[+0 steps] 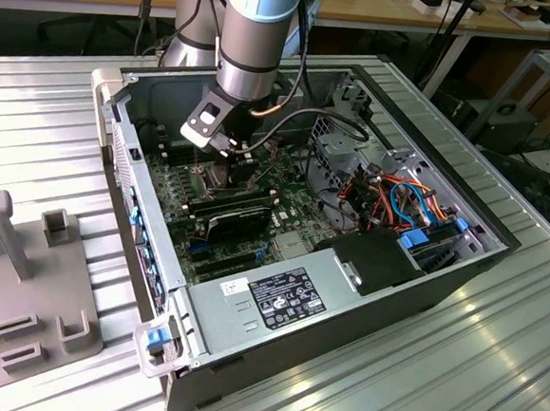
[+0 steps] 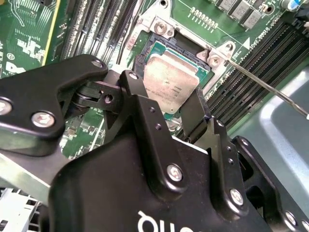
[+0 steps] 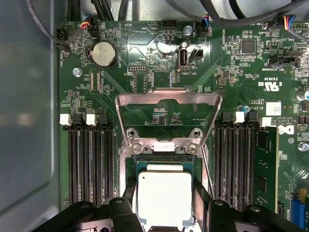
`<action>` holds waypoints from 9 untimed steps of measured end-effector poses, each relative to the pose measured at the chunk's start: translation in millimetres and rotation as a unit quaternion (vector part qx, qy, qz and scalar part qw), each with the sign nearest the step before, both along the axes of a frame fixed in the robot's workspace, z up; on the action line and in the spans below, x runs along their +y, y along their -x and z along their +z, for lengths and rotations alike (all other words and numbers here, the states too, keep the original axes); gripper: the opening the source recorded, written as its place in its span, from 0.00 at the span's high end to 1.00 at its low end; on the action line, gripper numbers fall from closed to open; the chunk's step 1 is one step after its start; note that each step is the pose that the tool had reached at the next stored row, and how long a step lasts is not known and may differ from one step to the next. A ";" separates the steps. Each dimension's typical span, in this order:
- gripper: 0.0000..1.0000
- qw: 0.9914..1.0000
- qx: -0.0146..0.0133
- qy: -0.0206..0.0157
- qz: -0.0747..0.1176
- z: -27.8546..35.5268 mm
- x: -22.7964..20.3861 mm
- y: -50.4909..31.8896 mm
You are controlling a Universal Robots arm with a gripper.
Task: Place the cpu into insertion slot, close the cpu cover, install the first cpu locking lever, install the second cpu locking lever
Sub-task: 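Place the cpu into insertion slot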
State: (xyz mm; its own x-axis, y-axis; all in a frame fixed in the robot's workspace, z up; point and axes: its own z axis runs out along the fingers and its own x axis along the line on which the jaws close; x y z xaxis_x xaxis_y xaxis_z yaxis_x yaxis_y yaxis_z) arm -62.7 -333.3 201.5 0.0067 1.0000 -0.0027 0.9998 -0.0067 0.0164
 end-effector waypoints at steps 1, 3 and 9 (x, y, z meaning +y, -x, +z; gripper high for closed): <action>0.45 1.000 0.000 0.000 0.000 -1.4 0.0 0.0; 0.45 1.000 0.001 0.000 0.000 -3.0 -0.1 0.1; 0.45 1.000 0.001 0.000 0.000 -3.4 0.0 0.0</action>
State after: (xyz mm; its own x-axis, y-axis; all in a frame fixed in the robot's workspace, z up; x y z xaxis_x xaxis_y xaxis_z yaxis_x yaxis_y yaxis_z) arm -62.7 -333.3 198.0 0.0067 1.0000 -0.0029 0.9999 -0.0067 0.0148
